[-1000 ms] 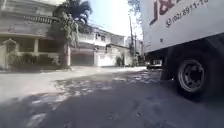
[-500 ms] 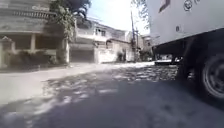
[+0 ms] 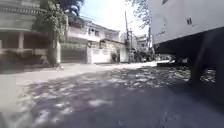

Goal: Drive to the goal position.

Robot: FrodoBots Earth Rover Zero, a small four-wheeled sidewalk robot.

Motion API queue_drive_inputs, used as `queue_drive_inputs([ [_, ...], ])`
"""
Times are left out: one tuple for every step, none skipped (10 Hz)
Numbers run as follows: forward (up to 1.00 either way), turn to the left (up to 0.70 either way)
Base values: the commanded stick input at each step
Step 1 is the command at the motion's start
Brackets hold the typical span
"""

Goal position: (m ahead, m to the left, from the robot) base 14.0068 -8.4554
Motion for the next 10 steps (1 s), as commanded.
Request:
queue_drive_inputs([
  [1.00, 0.00],
  [1.00, 0.00],
  [1.00, 0.00],
  [1.00, 0.00],
  [1.00, 0.00],
  [1.00, 0.00],
  [1.00, -0.02],
  [1.00, -0.23],
  [1.00, -0.33],
  [1.00, -0.40],
])
